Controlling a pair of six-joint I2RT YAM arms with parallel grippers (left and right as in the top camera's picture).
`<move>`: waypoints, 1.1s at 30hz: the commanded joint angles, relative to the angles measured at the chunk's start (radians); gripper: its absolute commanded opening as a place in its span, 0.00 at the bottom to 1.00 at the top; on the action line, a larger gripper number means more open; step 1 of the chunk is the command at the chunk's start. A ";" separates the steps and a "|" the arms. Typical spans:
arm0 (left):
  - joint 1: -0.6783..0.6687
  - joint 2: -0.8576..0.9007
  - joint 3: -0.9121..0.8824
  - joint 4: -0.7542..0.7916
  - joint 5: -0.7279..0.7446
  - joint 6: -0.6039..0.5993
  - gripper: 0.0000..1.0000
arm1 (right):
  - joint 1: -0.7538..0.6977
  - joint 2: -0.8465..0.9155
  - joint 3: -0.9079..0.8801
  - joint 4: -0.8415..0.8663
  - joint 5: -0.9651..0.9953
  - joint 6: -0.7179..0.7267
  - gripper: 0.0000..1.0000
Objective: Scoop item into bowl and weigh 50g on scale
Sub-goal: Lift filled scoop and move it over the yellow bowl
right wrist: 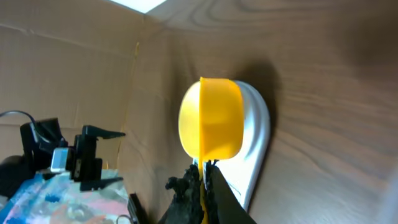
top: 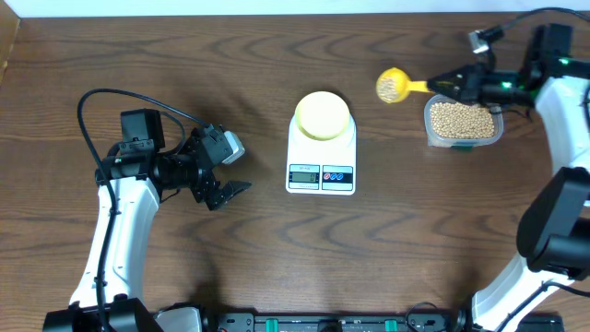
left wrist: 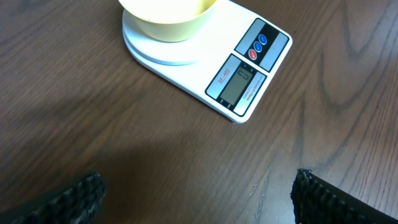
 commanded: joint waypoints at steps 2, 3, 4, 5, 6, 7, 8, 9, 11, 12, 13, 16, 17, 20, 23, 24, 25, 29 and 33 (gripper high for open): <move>0.003 0.006 -0.010 -0.003 0.005 -0.002 0.98 | 0.098 0.013 0.009 0.063 0.021 0.126 0.01; 0.003 0.006 -0.010 -0.003 0.005 -0.002 0.98 | 0.116 0.013 0.012 0.071 0.037 0.137 0.01; 0.003 0.006 -0.010 -0.003 0.005 -0.002 0.97 | 0.134 0.013 0.016 0.075 0.050 0.143 0.01; 0.003 0.006 -0.010 -0.003 0.005 -0.002 0.97 | 0.154 0.013 0.023 0.078 0.061 0.144 0.01; 0.003 0.006 -0.010 -0.003 0.005 -0.002 0.98 | 0.171 0.013 0.029 0.079 0.068 0.144 0.01; 0.003 0.006 -0.010 -0.003 0.005 -0.002 0.98 | 0.193 0.013 0.037 0.079 0.082 0.144 0.01; 0.003 0.006 -0.010 -0.003 0.005 -0.002 0.98 | 0.207 0.013 0.042 0.077 0.097 0.144 0.01; 0.003 0.006 -0.010 -0.003 0.005 -0.002 0.98 | 0.227 0.013 0.050 0.071 0.126 0.144 0.01; 0.003 0.006 -0.010 -0.003 0.005 -0.002 0.98 | 0.282 0.013 0.069 0.063 0.217 0.144 0.01; 0.003 0.006 -0.010 -0.003 0.005 -0.002 0.98 | 0.303 0.013 0.077 0.060 0.249 0.144 0.01; 0.003 0.006 -0.010 -0.003 0.005 -0.002 0.98 | 0.323 0.013 0.084 0.059 0.276 0.143 0.01; 0.003 0.006 -0.010 -0.003 0.005 -0.002 0.98 | 0.386 0.012 0.114 0.051 0.382 0.138 0.01; 0.003 0.006 -0.010 -0.003 0.005 -0.002 0.98 | 0.408 0.013 0.130 0.040 0.427 0.129 0.01; 0.003 0.006 -0.010 -0.003 0.005 -0.002 0.97 | 0.458 0.012 0.175 0.007 0.526 0.101 0.01; 0.003 0.006 -0.010 -0.003 0.005 -0.002 0.98 | 0.499 0.012 0.219 -0.028 0.627 0.086 0.01; 0.003 0.006 -0.010 -0.003 0.005 -0.002 0.98 | 0.509 0.013 0.229 -0.035 0.650 0.086 0.01; 0.003 0.006 -0.010 -0.003 0.005 -0.002 0.98 | 0.515 0.012 0.233 -0.036 0.661 0.086 0.01; 0.003 0.006 -0.010 -0.003 0.005 -0.002 0.98 | 0.520 0.013 0.237 -0.035 0.667 0.087 0.01; 0.003 0.006 -0.010 -0.003 0.005 -0.002 0.98 | 0.521 0.013 0.237 -0.036 0.679 0.079 0.01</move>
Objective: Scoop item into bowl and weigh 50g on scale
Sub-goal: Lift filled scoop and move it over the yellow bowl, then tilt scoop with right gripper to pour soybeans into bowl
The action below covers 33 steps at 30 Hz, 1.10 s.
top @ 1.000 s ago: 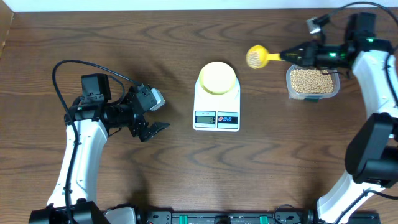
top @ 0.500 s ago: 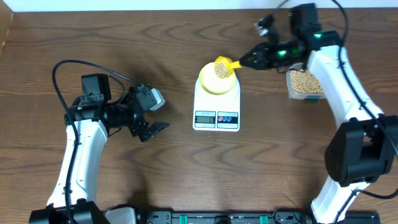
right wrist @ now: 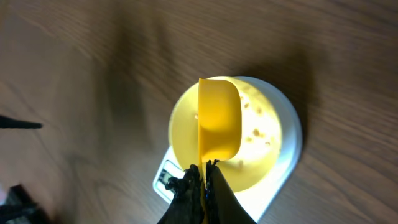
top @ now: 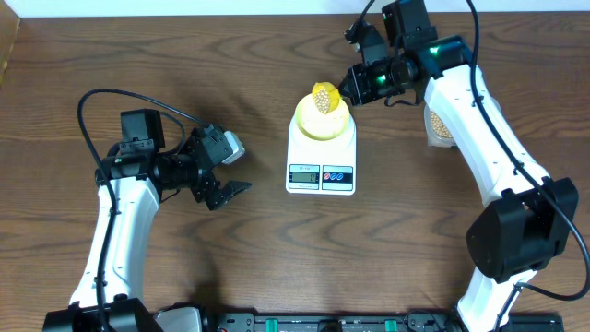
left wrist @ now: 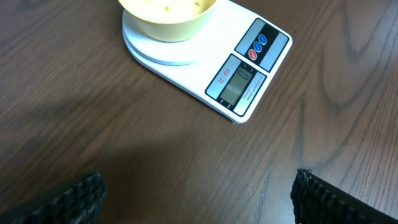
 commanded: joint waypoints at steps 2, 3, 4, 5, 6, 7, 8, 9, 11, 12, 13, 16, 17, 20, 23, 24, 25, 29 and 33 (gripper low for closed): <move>0.003 0.006 -0.010 -0.003 0.005 -0.002 0.98 | 0.001 0.008 0.021 -0.002 0.034 -0.034 0.01; 0.003 0.006 -0.010 -0.003 0.005 -0.002 0.97 | 0.001 0.008 0.021 -0.003 0.034 -0.042 0.01; 0.003 0.006 -0.010 -0.003 0.005 -0.002 0.98 | 0.001 0.008 0.021 -0.004 0.037 -0.047 0.01; 0.003 0.006 -0.010 -0.003 0.005 -0.002 0.98 | 0.001 0.008 0.021 -0.005 0.042 -0.051 0.01; 0.003 0.006 -0.010 -0.003 0.005 -0.002 0.98 | 0.001 0.008 0.021 -0.005 0.045 -0.057 0.01; 0.003 0.006 -0.010 -0.003 0.005 -0.002 0.98 | 0.002 0.007 0.021 -0.005 0.045 -0.068 0.01; 0.003 0.006 -0.010 -0.003 0.005 -0.002 0.97 | 0.002 0.007 0.021 -0.005 0.045 -0.082 0.01; 0.003 0.006 -0.010 -0.003 0.005 -0.002 0.98 | 0.003 0.007 0.021 -0.006 0.047 -0.092 0.01; 0.003 0.006 -0.010 -0.003 0.005 -0.002 0.98 | 0.006 0.006 0.021 -0.008 0.058 -0.108 0.01; 0.003 0.006 -0.010 -0.003 0.005 -0.002 0.98 | 0.007 0.004 0.021 -0.010 0.061 -0.124 0.01; 0.003 0.006 -0.010 -0.003 0.005 -0.002 0.98 | 0.008 0.002 0.021 -0.013 0.061 -0.137 0.01; 0.003 0.006 -0.010 -0.003 0.005 -0.002 0.98 | 0.009 -0.008 0.021 -0.022 0.073 -0.173 0.01; 0.003 0.006 -0.010 -0.003 0.005 -0.002 0.97 | 0.010 -0.010 0.021 -0.022 0.084 -0.176 0.01; 0.003 0.006 -0.010 -0.003 0.005 -0.002 0.97 | 0.011 -0.016 0.021 -0.020 0.089 -0.183 0.01; 0.003 0.006 -0.010 -0.003 0.005 -0.002 0.98 | 0.011 -0.016 0.021 -0.021 0.088 -0.182 0.01; 0.003 0.006 -0.010 -0.003 0.005 -0.002 0.98 | 0.011 -0.016 0.021 -0.022 0.085 -0.182 0.01; 0.003 0.006 -0.010 -0.003 0.005 -0.002 0.98 | 0.011 -0.016 0.021 -0.022 0.085 -0.182 0.01; 0.003 0.006 -0.010 -0.003 0.005 -0.002 0.98 | 0.012 -0.016 0.021 -0.022 0.066 -0.182 0.01; 0.003 0.006 -0.010 -0.003 0.005 -0.002 0.98 | 0.010 -0.016 0.021 -0.028 0.015 -0.182 0.01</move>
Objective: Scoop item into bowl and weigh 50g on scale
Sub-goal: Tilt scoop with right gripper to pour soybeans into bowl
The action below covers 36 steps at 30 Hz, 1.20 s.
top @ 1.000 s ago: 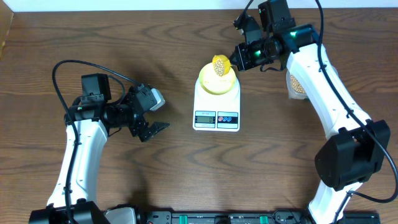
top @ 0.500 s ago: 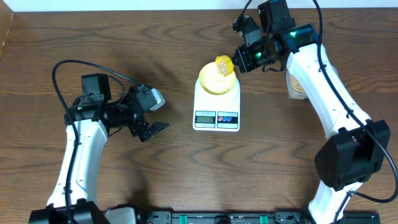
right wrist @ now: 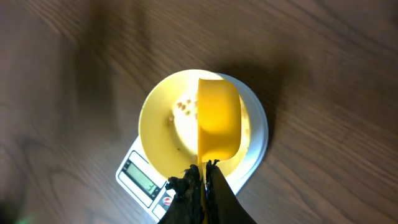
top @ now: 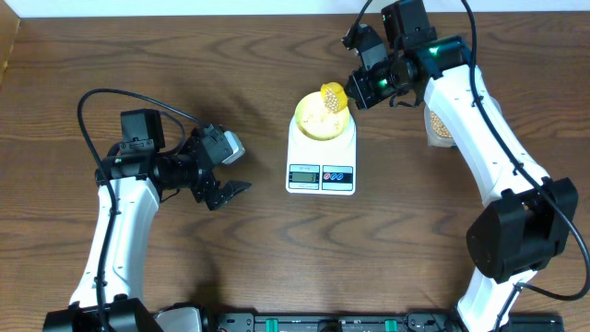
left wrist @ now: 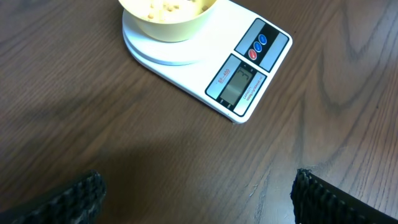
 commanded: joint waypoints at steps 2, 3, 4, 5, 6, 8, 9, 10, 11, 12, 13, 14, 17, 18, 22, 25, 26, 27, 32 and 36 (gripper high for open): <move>0.003 0.006 -0.010 -0.003 0.005 -0.002 0.97 | -0.005 -0.016 0.021 -0.008 -0.100 -0.013 0.01; 0.003 0.006 -0.010 -0.003 0.005 -0.002 0.98 | -0.012 -0.016 0.021 -0.011 -0.126 -0.006 0.01; 0.003 0.006 -0.010 -0.003 0.005 -0.002 0.98 | -0.018 -0.016 0.021 -0.016 -0.147 -0.006 0.01; 0.003 0.006 -0.010 -0.003 0.005 -0.002 0.98 | -0.025 -0.016 0.021 -0.023 -0.166 -0.006 0.01; 0.003 0.006 -0.010 -0.003 0.005 -0.002 0.98 | -0.032 -0.016 0.021 -0.029 -0.178 0.002 0.01; 0.003 0.006 -0.010 -0.003 0.005 -0.002 0.98 | -0.045 -0.016 0.021 -0.038 -0.193 0.021 0.01; 0.003 0.006 -0.010 -0.003 0.005 -0.002 0.97 | -0.051 -0.016 0.021 -0.043 -0.205 0.025 0.01; 0.003 0.006 -0.010 -0.003 0.005 -0.002 0.98 | -0.056 -0.016 0.021 -0.046 -0.207 0.035 0.01; 0.003 0.006 -0.010 -0.003 0.005 -0.002 0.98 | -0.060 -0.016 0.021 -0.048 -0.207 0.047 0.01; 0.003 0.006 -0.010 -0.003 0.005 -0.002 0.98 | -0.063 -0.016 0.021 -0.048 -0.207 0.056 0.01; 0.003 0.006 -0.010 -0.003 0.005 -0.002 0.98 | -0.063 -0.016 0.021 -0.047 -0.206 0.058 0.01; 0.003 0.006 -0.010 -0.003 0.005 -0.002 0.98 | -0.063 -0.016 0.021 -0.047 -0.205 0.057 0.01; 0.003 0.006 -0.010 -0.003 0.005 -0.002 0.98 | -0.058 -0.016 0.021 -0.046 -0.206 0.057 0.01; 0.003 0.006 -0.010 -0.003 0.005 -0.002 0.98 | -0.054 -0.016 0.021 -0.048 -0.207 0.057 0.02; 0.003 0.006 -0.010 -0.003 0.005 -0.002 0.98 | -0.030 -0.016 0.021 -0.064 -0.209 0.057 0.01; 0.003 0.006 -0.010 -0.003 0.005 -0.002 0.98 | -0.018 -0.016 0.021 -0.063 -0.201 0.054 0.01; 0.003 0.006 -0.010 -0.003 0.005 -0.002 0.98 | -0.016 -0.016 0.021 -0.058 -0.196 0.053 0.01; 0.003 0.006 -0.010 -0.003 0.005 -0.002 0.98 | -0.016 -0.016 0.021 -0.055 -0.188 0.053 0.01; 0.003 0.006 -0.010 -0.003 0.005 -0.002 0.98 | -0.010 -0.016 0.021 -0.051 -0.085 0.015 0.01; 0.003 0.006 -0.010 -0.003 0.005 -0.002 0.98 | 0.001 -0.016 0.021 -0.039 -0.013 -0.032 0.01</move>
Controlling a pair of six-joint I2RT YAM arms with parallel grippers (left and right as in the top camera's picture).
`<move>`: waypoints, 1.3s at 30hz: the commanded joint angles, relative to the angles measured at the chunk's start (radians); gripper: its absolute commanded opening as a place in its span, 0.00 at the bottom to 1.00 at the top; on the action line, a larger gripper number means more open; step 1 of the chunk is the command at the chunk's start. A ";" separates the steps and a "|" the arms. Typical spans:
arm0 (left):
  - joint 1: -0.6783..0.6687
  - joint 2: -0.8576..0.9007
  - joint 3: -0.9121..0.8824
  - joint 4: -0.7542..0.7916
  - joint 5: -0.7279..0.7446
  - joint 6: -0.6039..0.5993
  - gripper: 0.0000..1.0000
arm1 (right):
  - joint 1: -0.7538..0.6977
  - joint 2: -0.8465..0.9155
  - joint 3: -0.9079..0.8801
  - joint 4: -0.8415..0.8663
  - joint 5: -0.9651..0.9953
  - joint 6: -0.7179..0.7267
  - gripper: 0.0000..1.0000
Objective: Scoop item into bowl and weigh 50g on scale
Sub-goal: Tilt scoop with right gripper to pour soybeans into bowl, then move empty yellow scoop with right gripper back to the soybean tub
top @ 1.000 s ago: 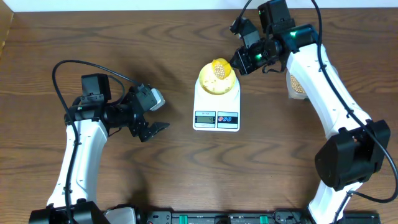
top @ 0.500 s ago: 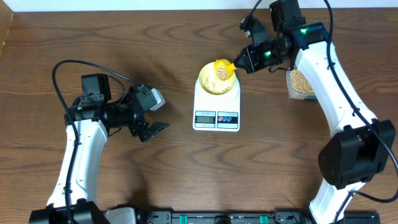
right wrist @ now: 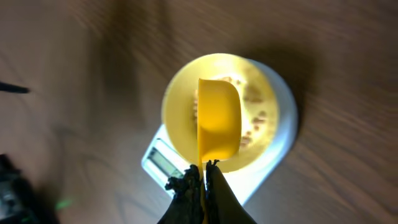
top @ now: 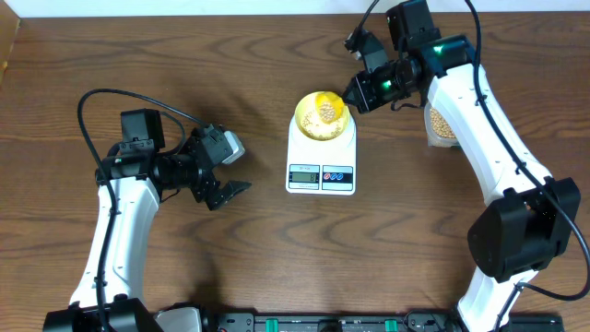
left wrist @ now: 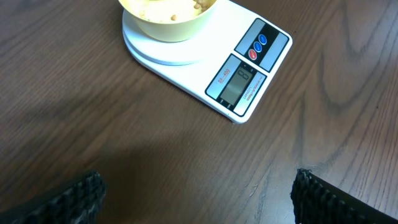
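A yellow bowl point(top: 322, 114) holding some beans sits on the white scale point(top: 320, 152) at mid-table; its display point(left wrist: 241, 81) shows digits. My right gripper point(right wrist: 204, 169) is shut on the handle of a yellow scoop point(right wrist: 219, 127), held over the bowl point(right wrist: 186, 106) with its back toward the wrist camera. In the overhead view the scoop point(top: 333, 99) overlaps the bowl's right rim. My left gripper point(top: 229, 192) rests open left of the scale, fingertips point(left wrist: 317, 193) wide apart over bare wood.
A clear container of beans point(top: 435, 123) stands at the right, mostly hidden by my right arm. Brown wooden table point(top: 184, 267) all around; black hardware lies along the near edge.
The scoop stays over the bowl with more beans lying inside it. The right wrist has shifted slightly. The scale display has changed. The left arm is still.
My right gripper first held the bean-filled scoop beside the container at the right. Then it held the scoop over the bowl on the scale, where a few beans lay. The bowl showed more beans at each later moment. My left gripper stayed open and still.
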 commanded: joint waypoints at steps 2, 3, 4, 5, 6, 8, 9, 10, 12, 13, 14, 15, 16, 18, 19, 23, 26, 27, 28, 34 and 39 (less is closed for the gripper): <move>0.003 0.006 -0.010 -0.003 0.005 -0.002 0.98 | 0.021 -0.016 0.021 0.020 0.071 -0.089 0.01; 0.003 0.006 -0.010 -0.003 0.005 -0.002 0.98 | 0.024 -0.016 0.021 0.024 0.071 -0.097 0.01; 0.003 0.006 -0.010 -0.003 0.005 -0.002 0.98 | 0.029 -0.016 0.021 0.026 0.071 -0.098 0.01; 0.003 0.006 -0.010 -0.003 0.005 -0.002 0.98 | 0.034 -0.016 0.021 0.030 0.071 -0.098 0.01; 0.003 0.006 -0.010 -0.003 0.005 -0.002 0.98 | 0.042 -0.016 0.021 0.034 0.071 -0.103 0.01; 0.003 0.006 -0.010 -0.003 0.005 -0.002 0.98 | 0.058 -0.016 0.021 0.043 0.085 -0.108 0.01; 0.003 0.006 -0.010 -0.003 0.005 -0.002 0.98 | 0.064 -0.016 0.021 0.044 0.098 -0.107 0.01; 0.003 0.006 -0.010 -0.003 0.005 -0.002 0.98 | 0.071 -0.016 0.021 0.040 0.114 -0.106 0.01; 0.003 0.006 -0.010 -0.003 0.005 -0.002 0.98 | 0.080 -0.016 0.021 0.027 0.131 -0.099 0.01; 0.003 0.006 -0.010 -0.003 0.005 -0.002 0.97 | 0.084 -0.016 0.021 0.023 0.131 -0.100 0.01; 0.003 0.006 -0.010 -0.003 0.005 -0.002 0.98 | 0.087 -0.016 0.021 0.018 0.131 -0.099 0.01; 0.003 0.006 -0.010 -0.003 0.005 -0.002 0.98 | 0.091 -0.016 0.021 0.013 0.131 -0.100 0.01; 0.003 0.006 -0.010 -0.003 0.005 -0.002 0.97 | 0.095 -0.016 0.021 0.007 0.131 -0.100 0.01; 0.003 0.006 -0.010 -0.003 0.005 -0.002 0.97 | 0.102 -0.016 0.021 0.003 0.131 -0.100 0.01; 0.003 0.006 -0.010 -0.003 0.005 -0.002 0.98 | 0.105 -0.016 0.021 0.003 0.132 -0.104 0.01; 0.003 0.006 -0.010 -0.003 0.005 -0.002 0.98 | 0.114 -0.016 0.021 0.003 0.167 -0.111 0.01; 0.003 0.006 -0.010 -0.003 0.005 -0.002 0.98 | 0.119 -0.016 0.021 0.003 0.212 -0.126 0.01; 0.003 0.006 -0.010 -0.003 0.005 -0.002 0.98 | 0.122 -0.016 0.021 0.004 0.235 -0.141 0.01; 0.003 0.006 -0.010 -0.003 0.005 -0.002 0.98 | 0.127 -0.016 0.021 0.007 0.261 -0.151 0.01; 0.003 0.006 -0.010 -0.003 0.005 -0.002 0.97 | 0.170 -0.016 0.021 0.043 0.345 -0.174 0.01; 0.003 0.006 -0.010 -0.003 0.005 -0.002 0.97 | 0.188 -0.016 0.021 0.047 0.360 -0.174 0.01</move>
